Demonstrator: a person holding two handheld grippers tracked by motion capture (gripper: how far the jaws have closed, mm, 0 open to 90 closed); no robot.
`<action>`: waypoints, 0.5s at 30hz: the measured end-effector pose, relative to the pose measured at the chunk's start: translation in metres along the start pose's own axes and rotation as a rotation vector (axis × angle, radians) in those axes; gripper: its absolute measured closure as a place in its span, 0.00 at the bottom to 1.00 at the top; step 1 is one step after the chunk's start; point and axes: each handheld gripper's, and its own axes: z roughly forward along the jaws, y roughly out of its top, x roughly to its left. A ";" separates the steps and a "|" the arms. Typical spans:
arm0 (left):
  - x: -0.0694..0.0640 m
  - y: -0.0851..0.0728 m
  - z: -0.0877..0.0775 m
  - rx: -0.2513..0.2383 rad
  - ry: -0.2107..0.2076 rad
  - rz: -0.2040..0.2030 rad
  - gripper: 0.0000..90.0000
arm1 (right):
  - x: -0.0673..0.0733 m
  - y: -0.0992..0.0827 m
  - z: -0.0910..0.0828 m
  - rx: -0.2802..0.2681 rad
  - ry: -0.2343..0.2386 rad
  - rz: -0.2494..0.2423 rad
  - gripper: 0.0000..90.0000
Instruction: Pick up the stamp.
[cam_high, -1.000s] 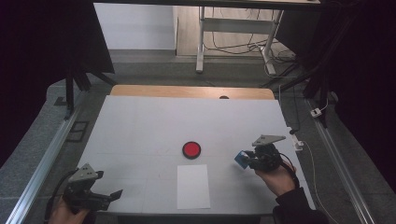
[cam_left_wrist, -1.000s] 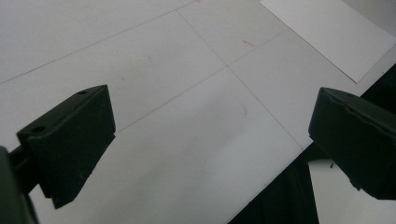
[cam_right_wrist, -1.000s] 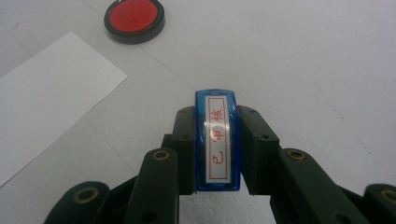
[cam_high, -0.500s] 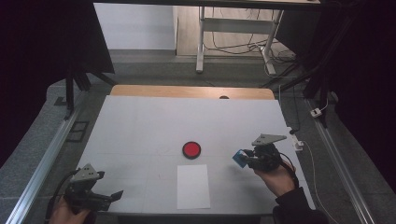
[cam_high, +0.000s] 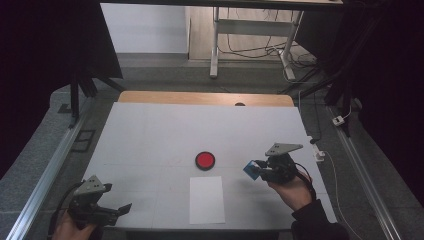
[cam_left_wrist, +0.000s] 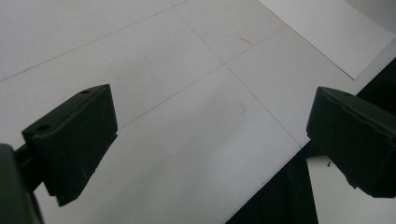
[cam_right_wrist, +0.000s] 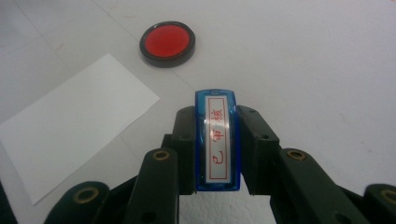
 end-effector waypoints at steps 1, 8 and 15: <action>0.000 0.000 0.000 -0.001 -0.001 0.000 0.03 | 0.001 0.001 0.000 -0.003 0.004 -0.003 0.78; 0.000 0.000 0.000 -0.003 0.000 -0.002 0.03 | 0.006 0.008 0.004 -0.014 0.031 -0.016 0.78; 0.001 0.000 0.000 -0.002 0.000 -0.003 0.03 | 0.019 0.020 0.011 -0.028 0.076 -0.074 0.78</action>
